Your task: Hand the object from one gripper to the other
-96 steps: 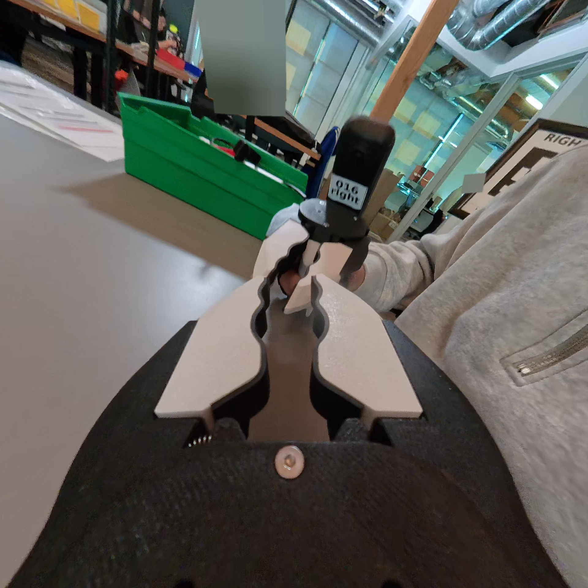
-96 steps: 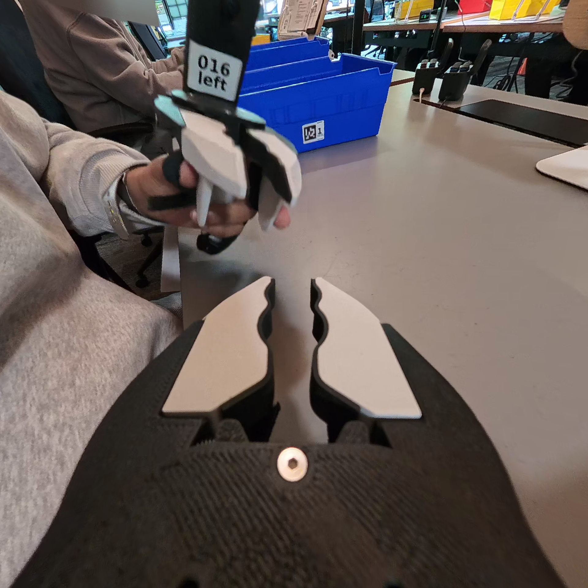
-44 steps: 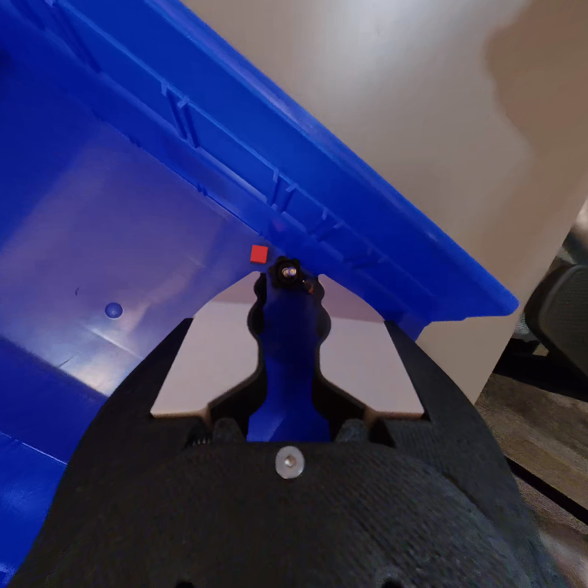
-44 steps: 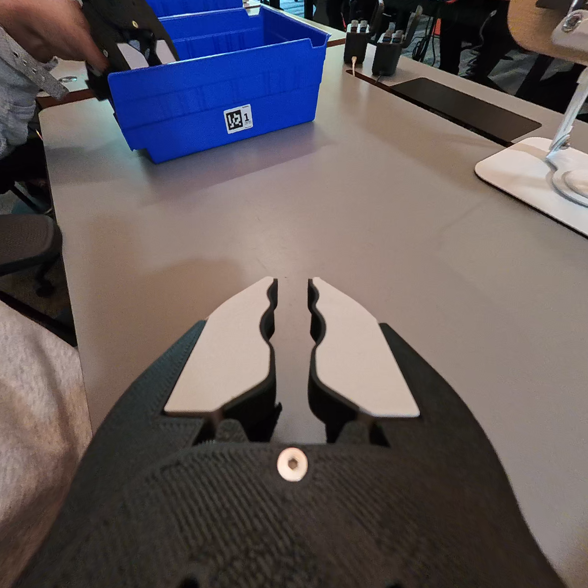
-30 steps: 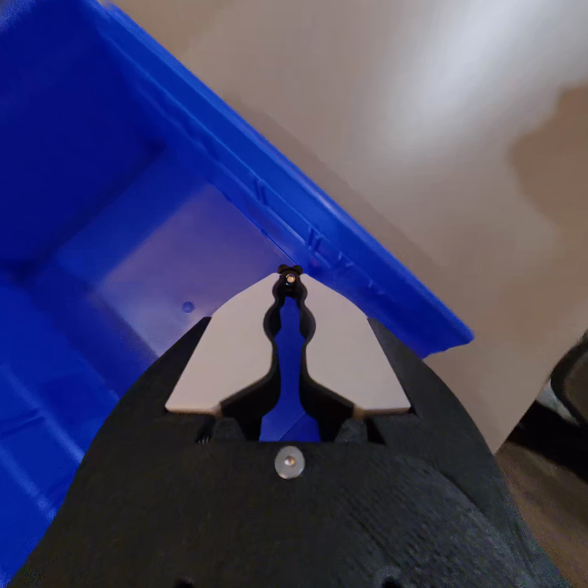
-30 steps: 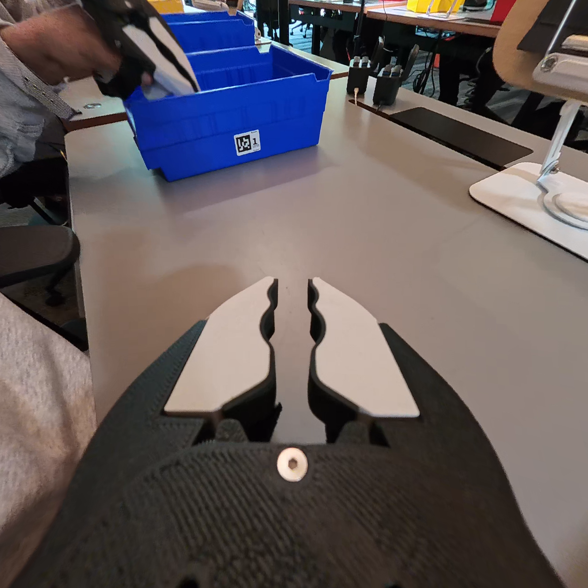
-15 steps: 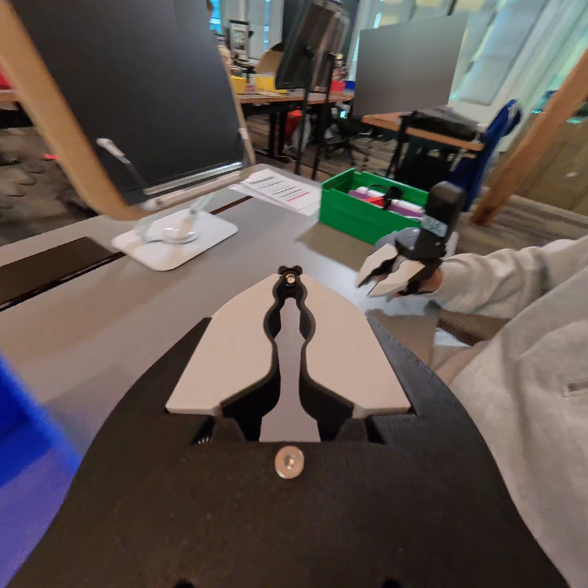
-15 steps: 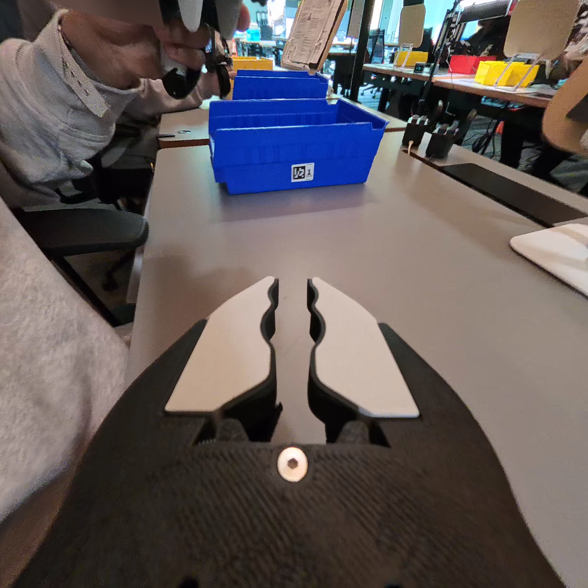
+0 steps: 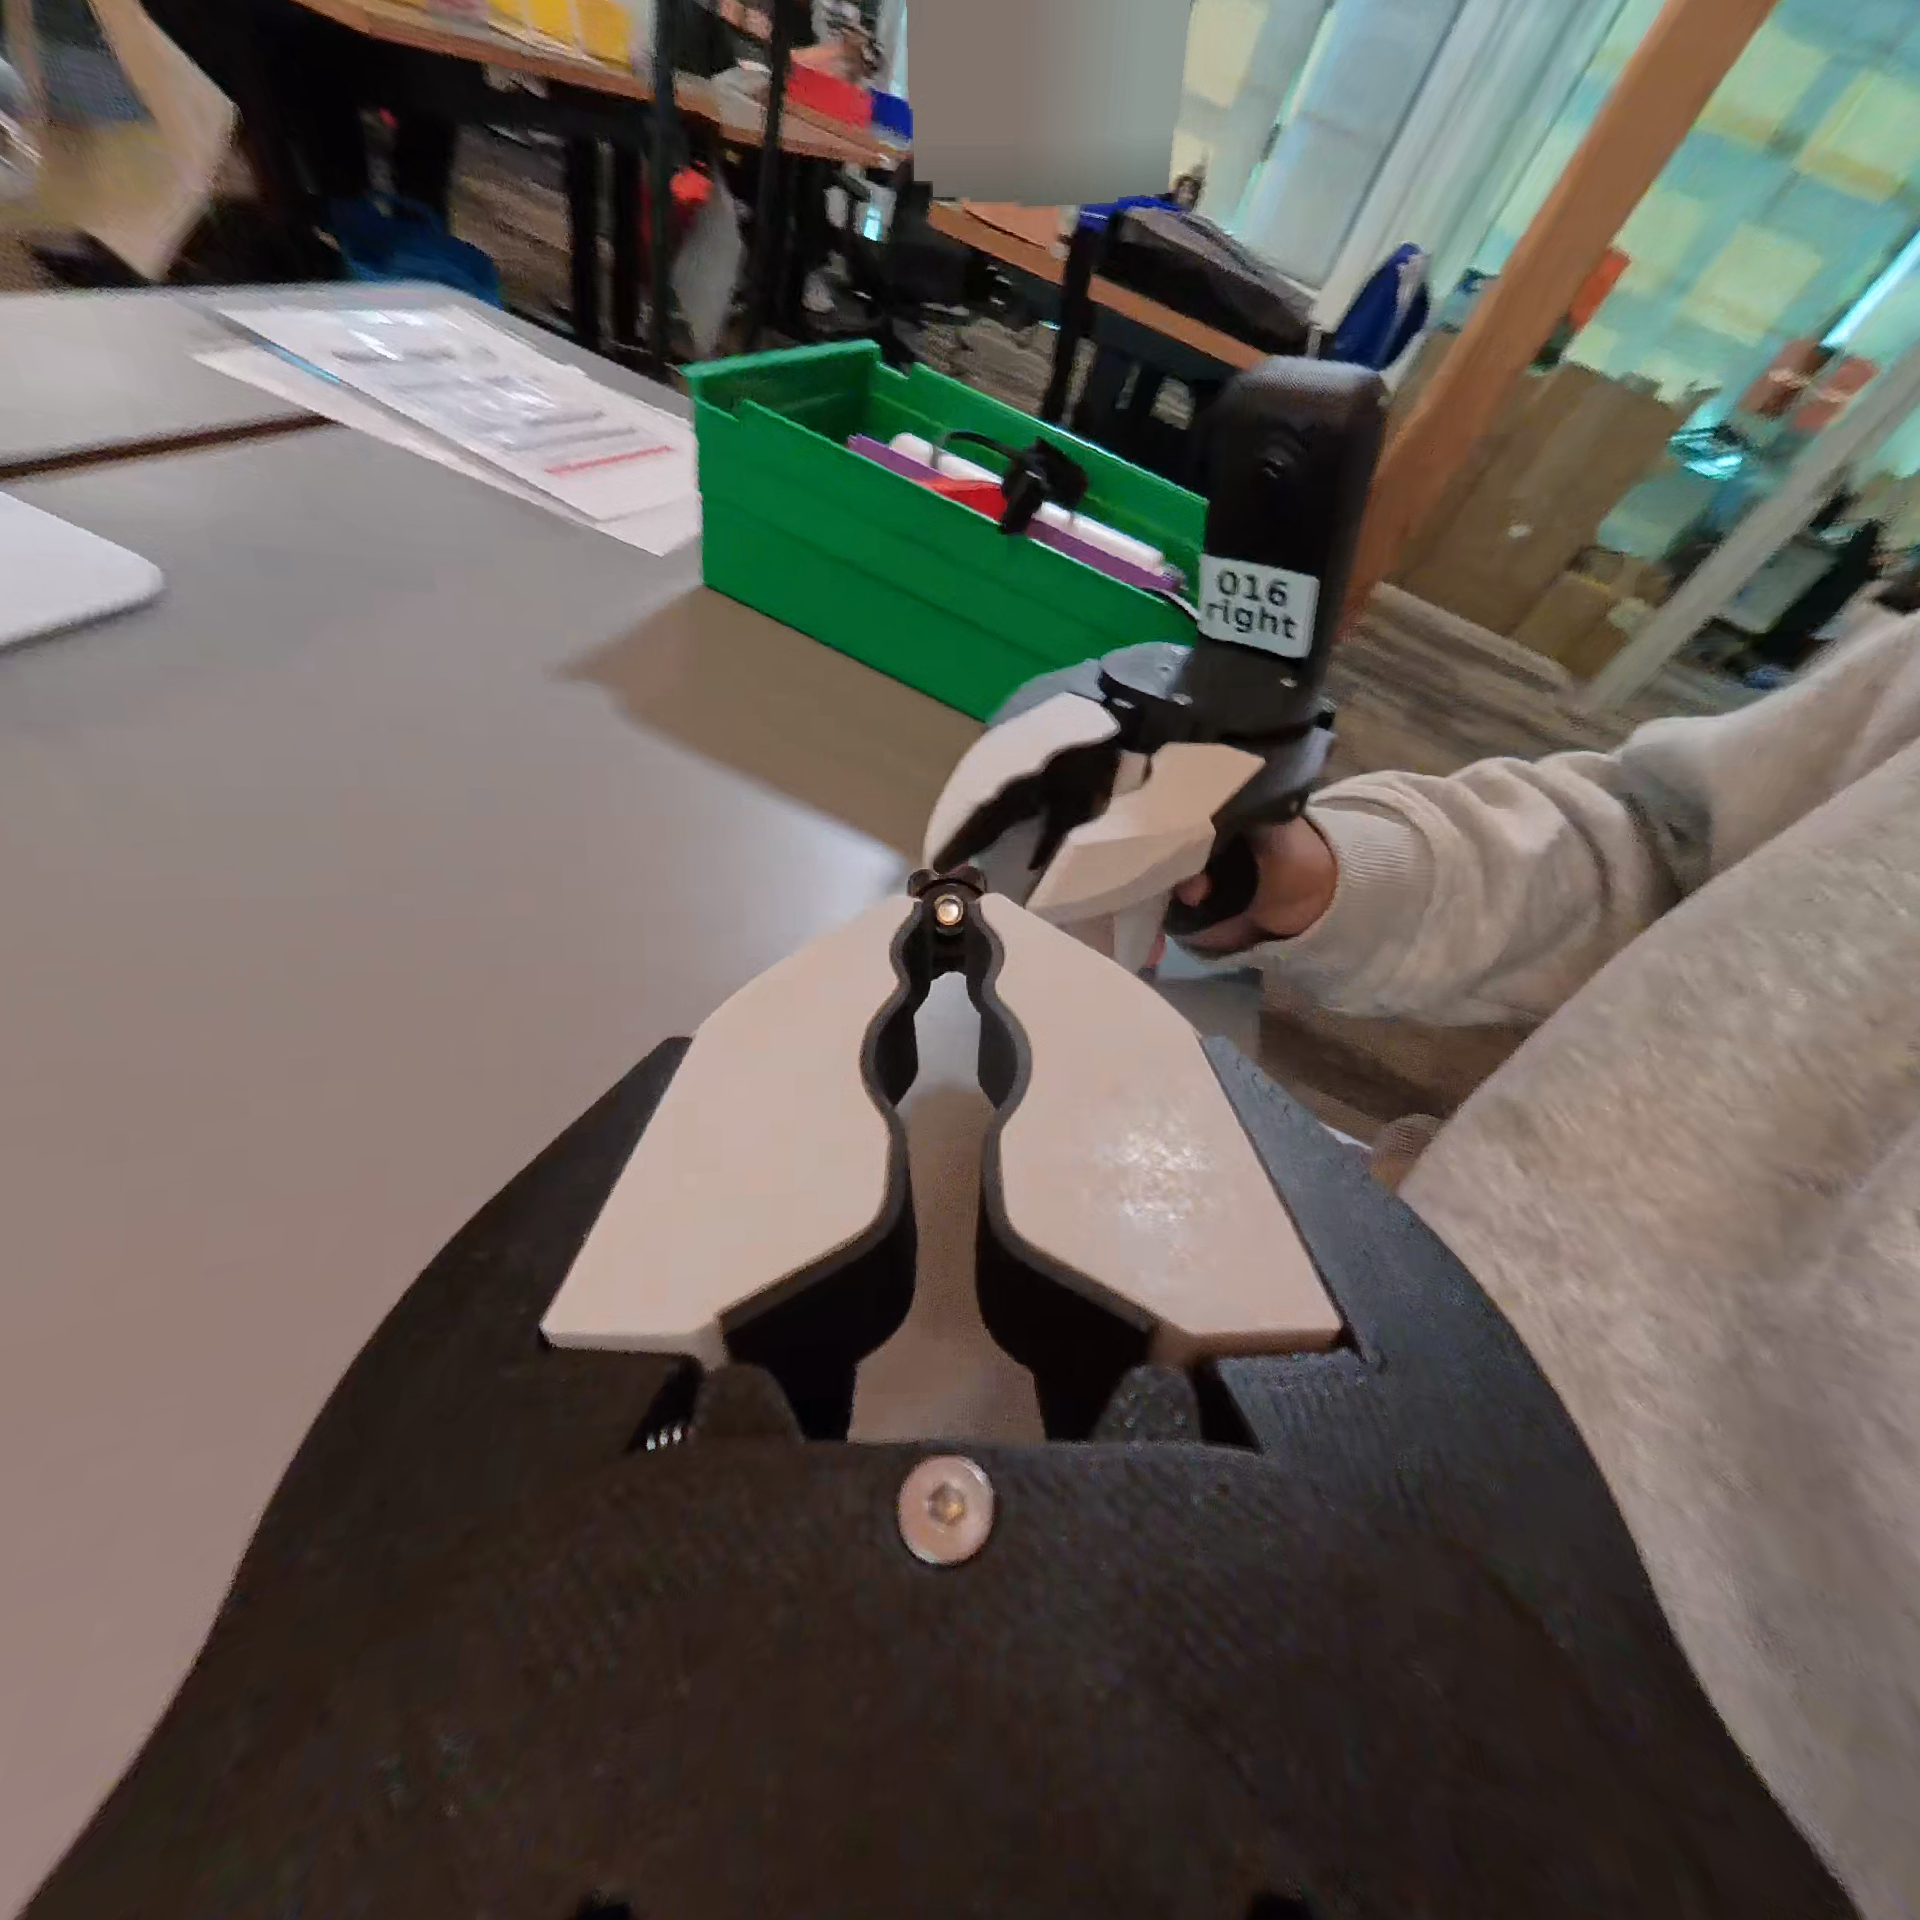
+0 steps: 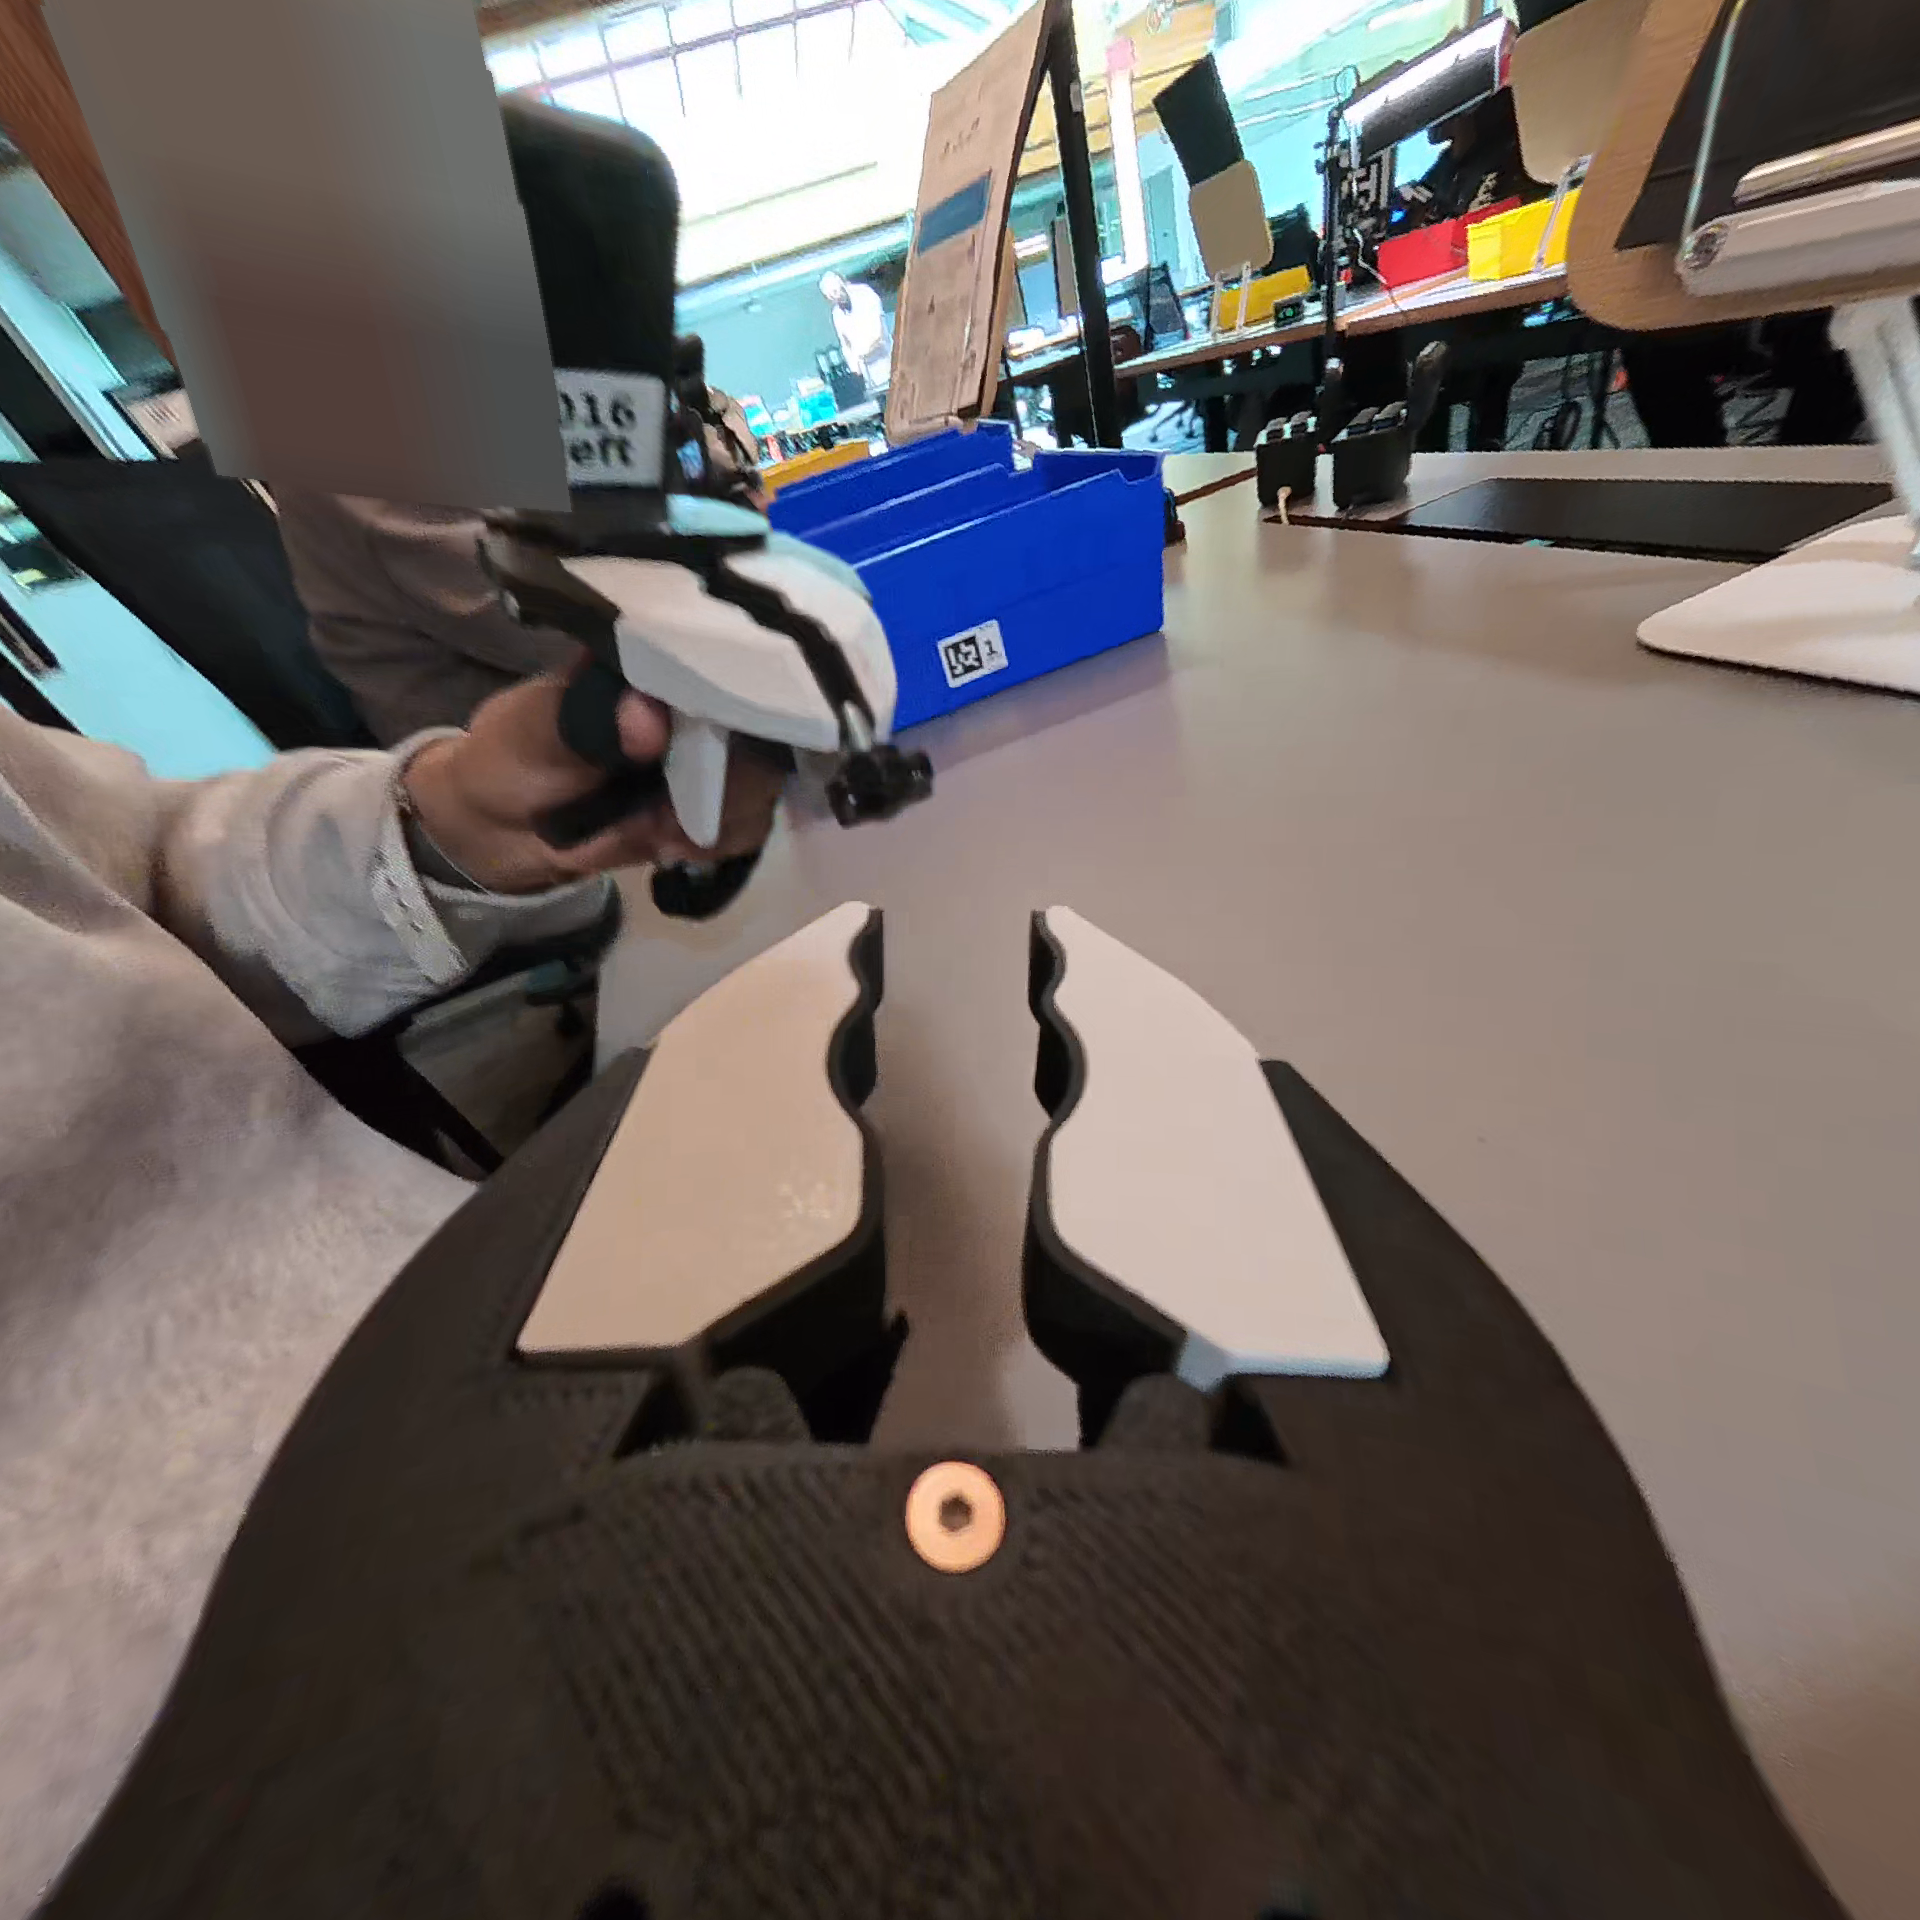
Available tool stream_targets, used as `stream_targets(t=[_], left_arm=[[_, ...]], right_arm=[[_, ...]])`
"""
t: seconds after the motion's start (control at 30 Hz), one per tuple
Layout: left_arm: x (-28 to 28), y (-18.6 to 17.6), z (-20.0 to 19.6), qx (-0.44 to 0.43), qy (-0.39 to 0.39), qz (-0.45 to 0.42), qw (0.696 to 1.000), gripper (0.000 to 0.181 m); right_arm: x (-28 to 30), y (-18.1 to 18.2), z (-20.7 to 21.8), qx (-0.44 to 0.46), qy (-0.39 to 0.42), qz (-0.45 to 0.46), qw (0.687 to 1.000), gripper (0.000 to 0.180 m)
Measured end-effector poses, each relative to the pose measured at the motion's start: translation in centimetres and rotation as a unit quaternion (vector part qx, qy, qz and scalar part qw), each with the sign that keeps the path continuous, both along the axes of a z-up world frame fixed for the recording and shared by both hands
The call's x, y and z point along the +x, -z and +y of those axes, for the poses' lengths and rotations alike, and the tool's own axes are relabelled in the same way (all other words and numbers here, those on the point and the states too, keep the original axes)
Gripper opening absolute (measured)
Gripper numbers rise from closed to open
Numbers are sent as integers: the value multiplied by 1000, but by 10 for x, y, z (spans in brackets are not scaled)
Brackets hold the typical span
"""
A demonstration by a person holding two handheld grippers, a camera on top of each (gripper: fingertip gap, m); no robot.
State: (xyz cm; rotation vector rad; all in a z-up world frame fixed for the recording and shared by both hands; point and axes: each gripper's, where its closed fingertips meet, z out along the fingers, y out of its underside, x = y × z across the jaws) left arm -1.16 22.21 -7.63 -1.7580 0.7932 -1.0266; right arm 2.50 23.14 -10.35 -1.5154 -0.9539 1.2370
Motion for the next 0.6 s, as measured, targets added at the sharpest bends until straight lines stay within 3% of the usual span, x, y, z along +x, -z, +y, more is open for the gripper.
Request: stream_targets(t=[0.27,0.6], left_arm=[[3,25,-9,-18,44,-42,998,5],[10,41,-17,-11,71,-14,997,5]], right_arm=[[-9,7,-9,7,-17,-27,999,25],[-15,19,-21,30,-39,-83,995,23]])
